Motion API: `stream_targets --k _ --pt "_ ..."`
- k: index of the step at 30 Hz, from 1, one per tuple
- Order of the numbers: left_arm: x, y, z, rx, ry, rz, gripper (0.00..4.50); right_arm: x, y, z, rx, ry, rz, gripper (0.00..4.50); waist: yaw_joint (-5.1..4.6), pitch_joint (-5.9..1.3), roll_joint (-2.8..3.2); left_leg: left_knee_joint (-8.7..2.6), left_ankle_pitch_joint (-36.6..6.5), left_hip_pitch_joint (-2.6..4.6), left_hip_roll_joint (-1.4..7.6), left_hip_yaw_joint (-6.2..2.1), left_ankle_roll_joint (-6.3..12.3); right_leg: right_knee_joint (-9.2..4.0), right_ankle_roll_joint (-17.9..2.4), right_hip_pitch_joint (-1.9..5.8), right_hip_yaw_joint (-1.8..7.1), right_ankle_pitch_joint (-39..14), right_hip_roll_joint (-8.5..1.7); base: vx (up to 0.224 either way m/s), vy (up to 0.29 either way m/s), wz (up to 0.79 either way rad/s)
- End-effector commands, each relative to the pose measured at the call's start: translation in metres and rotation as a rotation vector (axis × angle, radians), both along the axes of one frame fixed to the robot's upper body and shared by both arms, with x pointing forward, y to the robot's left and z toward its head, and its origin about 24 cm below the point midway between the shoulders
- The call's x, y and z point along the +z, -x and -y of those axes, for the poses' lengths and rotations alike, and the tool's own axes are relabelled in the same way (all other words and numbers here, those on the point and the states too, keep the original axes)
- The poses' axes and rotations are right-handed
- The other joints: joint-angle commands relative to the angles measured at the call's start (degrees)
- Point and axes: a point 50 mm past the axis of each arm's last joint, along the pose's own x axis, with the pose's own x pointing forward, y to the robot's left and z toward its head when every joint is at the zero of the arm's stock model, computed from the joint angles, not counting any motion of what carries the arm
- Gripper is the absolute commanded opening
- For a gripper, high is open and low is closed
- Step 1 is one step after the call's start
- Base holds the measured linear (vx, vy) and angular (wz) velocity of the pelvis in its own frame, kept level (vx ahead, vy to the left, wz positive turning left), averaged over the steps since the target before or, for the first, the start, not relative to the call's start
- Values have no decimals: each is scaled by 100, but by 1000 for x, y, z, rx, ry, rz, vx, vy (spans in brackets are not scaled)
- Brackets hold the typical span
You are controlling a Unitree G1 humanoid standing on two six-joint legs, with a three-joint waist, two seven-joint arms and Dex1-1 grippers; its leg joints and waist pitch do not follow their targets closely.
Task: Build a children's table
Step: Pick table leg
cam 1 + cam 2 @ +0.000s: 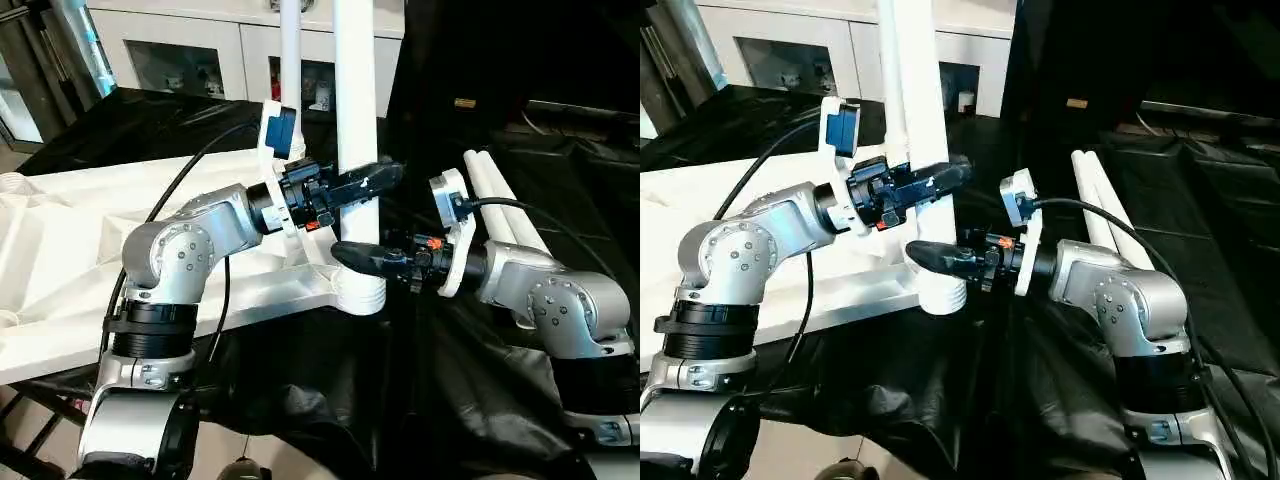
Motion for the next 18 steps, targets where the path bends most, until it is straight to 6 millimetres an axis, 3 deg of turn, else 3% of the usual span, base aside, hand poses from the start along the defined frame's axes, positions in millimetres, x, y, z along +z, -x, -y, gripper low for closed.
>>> stream_targets --k 1,4,10,11,18 --pt "3 -7 3 86 -67 1 193 3 -4 2 -34 13 13 293 23 -421 -89 -332 -430 97 254 -79 165 -411 -1116 330 252 -602 -451 0 0 0" --pt "0 -24 -1 314 -197 -53 193 0 -11 5 -115 33 16 293 28 -429 -110 -332 -469 114 261 -85 109 -420 -1036 323 251 -669 -454 0 0 0" --pt "6 -22 5 405 -238 -56 193 -4 -15 3 -168 44 -2 293 26 -431 -146 -319 -305 84 252 -87 154 -387 -1117 345 245 -394 -452 0 0 0" --pt "6 -21 7 413 -245 -56 193 -4 -16 2 -180 50 -4 293 14 -430 -196 -317 -273 81 250 -80 188 -386 -1129 349 245 -345 -444 0 0 0" --pt "10 -21 14 460 -264 -57 193 -6 -23 -2 -231 61 -21 293 16 -410 -195 -317 -346 94 255 -76 171 -409 -1101 324 245 -600 -453 0 0 0"
